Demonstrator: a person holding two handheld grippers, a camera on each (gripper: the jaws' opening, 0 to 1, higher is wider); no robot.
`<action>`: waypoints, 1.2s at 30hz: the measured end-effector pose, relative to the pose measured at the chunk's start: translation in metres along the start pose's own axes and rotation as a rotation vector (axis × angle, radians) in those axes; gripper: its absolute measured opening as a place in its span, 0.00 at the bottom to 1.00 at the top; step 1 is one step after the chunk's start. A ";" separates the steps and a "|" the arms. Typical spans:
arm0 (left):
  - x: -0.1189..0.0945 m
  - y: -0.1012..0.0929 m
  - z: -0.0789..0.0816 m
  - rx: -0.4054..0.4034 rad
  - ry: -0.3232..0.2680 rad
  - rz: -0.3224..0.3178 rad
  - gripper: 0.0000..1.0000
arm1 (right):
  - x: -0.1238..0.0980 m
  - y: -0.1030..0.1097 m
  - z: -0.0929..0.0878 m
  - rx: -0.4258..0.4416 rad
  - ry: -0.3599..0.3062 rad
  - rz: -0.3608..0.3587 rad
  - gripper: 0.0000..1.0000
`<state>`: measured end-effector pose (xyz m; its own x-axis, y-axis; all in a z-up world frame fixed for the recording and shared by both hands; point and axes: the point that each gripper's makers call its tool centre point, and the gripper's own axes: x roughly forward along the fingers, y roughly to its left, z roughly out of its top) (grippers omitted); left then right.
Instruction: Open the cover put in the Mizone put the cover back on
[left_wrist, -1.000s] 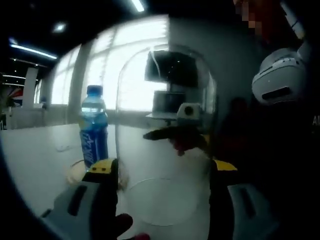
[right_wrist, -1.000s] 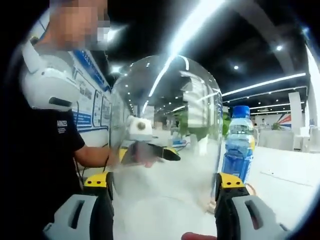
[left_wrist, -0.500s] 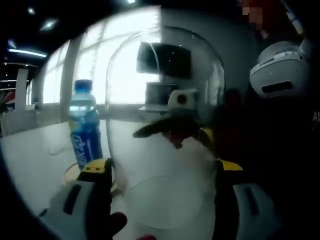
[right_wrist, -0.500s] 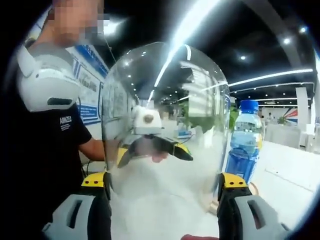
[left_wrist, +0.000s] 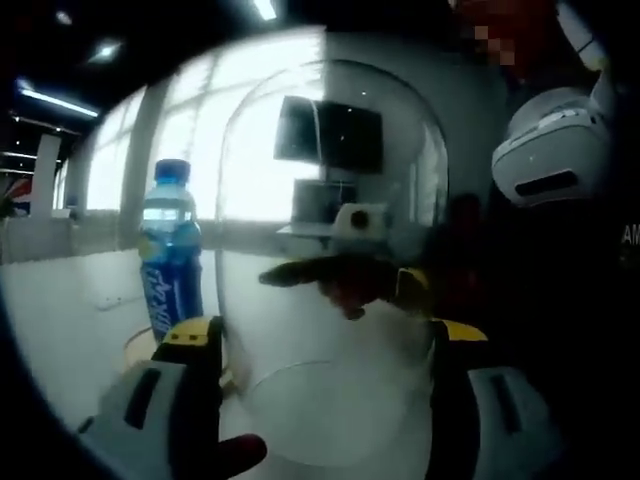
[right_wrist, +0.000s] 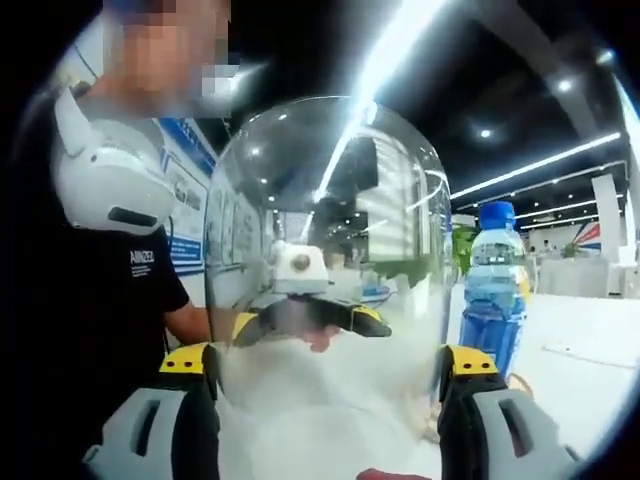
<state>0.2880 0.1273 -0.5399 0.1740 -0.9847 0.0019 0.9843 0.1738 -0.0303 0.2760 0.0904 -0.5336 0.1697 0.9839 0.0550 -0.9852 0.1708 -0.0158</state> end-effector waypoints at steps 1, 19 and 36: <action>0.001 -0.001 0.000 0.002 0.000 0.003 0.72 | 0.000 0.000 0.000 0.001 -0.004 -0.001 0.85; 0.012 -0.017 0.003 -0.017 -0.028 -0.002 0.74 | 0.008 0.000 -0.009 0.021 -0.009 -0.004 0.90; 0.014 -0.016 0.004 -0.004 -0.048 0.010 0.75 | 0.008 0.000 -0.009 0.026 -0.022 0.006 0.90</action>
<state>0.2744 0.1102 -0.5358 0.1856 -0.9814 0.0495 0.9823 0.1840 -0.0342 0.2779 0.0990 -0.5420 0.1632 0.9836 0.0765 -0.9866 0.1629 0.0101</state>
